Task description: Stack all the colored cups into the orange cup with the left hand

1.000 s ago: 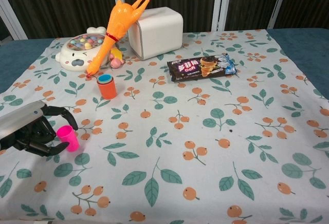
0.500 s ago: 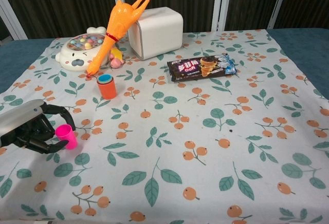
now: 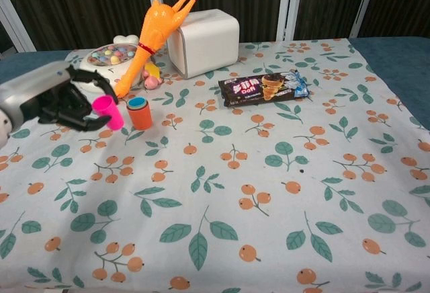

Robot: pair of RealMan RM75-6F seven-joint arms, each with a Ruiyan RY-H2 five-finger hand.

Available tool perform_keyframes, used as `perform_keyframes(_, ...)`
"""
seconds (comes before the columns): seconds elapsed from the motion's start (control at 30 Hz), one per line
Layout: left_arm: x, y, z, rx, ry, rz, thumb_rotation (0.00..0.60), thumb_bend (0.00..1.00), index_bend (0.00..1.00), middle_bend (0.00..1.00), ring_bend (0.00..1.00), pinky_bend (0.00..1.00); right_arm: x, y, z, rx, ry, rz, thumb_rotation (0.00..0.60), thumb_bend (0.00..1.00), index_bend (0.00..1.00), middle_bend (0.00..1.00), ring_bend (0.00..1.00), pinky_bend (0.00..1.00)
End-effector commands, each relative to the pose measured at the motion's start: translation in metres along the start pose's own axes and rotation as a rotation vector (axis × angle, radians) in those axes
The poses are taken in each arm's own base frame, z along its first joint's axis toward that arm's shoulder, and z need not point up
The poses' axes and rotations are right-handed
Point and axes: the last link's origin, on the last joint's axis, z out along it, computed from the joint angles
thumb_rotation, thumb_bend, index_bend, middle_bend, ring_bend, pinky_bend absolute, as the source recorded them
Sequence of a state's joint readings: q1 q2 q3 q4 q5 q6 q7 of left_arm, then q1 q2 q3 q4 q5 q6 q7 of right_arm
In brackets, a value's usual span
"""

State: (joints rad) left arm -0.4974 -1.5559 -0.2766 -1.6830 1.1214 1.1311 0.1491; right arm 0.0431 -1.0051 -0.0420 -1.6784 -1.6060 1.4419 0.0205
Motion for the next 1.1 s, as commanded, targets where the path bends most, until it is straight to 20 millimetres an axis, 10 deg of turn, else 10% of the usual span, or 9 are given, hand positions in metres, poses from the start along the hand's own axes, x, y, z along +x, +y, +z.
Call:
perform_keyframes(0.03,0.004,0.027,0.031,-0.01,0.04,-0.015,0.6,0.36,0.56,1.0,1.0,1.0,0.001,0.001,0.0,-0.001,0.002,0.006,0.6,0.2,0.0,0.0,0.0,0.0)
perform_keyframes(0.43,-0.019,0.04,0.085,0.075,0.037,0.033,0.6,0.36,0.56,1.0,1.0,1.0,0.007,0.007,0.001,-0.018,0.01,0.026,0.6,0.2,0.0,0.0,0.0,0.0)
perform_keyframes(1.1,-0.014,0.005,0.099,0.153,0.055,0.084,0.6,0.36,0.57,1.0,1.0,1.0,0.007,0.007,0.001,-0.025,0.016,0.027,0.6,0.2,0.0,0.0,0.0,0.0)
